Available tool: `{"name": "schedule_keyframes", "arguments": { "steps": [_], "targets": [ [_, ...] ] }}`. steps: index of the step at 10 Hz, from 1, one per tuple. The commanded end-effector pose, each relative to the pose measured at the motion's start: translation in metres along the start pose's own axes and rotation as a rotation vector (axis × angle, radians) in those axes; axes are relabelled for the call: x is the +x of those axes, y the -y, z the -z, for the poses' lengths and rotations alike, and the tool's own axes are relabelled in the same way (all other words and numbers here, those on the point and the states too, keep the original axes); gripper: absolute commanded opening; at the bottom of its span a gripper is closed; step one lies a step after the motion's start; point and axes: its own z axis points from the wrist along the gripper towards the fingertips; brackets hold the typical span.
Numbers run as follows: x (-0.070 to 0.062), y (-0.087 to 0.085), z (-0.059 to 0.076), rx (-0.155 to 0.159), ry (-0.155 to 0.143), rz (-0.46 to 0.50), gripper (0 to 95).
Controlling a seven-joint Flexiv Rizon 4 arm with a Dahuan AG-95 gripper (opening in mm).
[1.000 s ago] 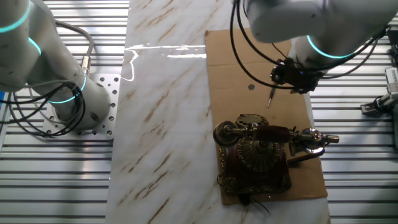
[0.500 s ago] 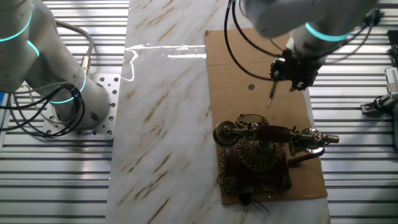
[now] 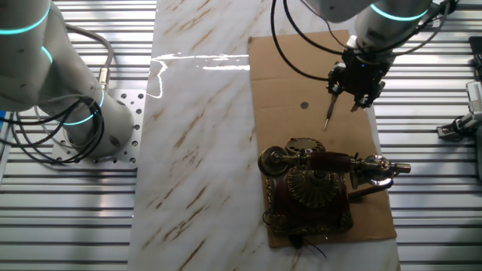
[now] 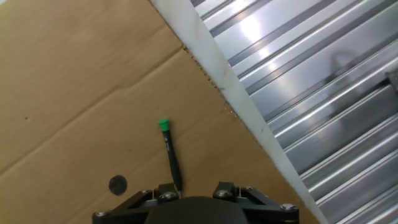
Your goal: Dial a number on an old rotary phone
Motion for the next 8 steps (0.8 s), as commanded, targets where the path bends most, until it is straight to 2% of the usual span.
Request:
{"name": "schedule_keyframes", "arguments": {
  "steps": [1,2,4,5,6,7,8],
  "targets": [
    [-0.0012,0.0001,0.0003,-0.002,-0.002,-0.007,38.0],
    [-0.0012,0.0001,0.0003,0.004,-0.016,-0.016,38.0],
    [-0.0012,0.0001,0.0003,-0.006,-0.02,-0.036,38.0],
    [-0.0012,0.0001,0.0003,-0.024,0.006,-0.04,38.0],
    [-0.0012,0.0001,0.0003,-0.051,0.042,-0.058,57.0],
    [-0.0012,0.0001,0.0003,-0.051,0.042,-0.058,57.0],
    [0.0005,-0.0039,0.0083,-0.071,0.105,-0.056,57.0]
  ]
}}
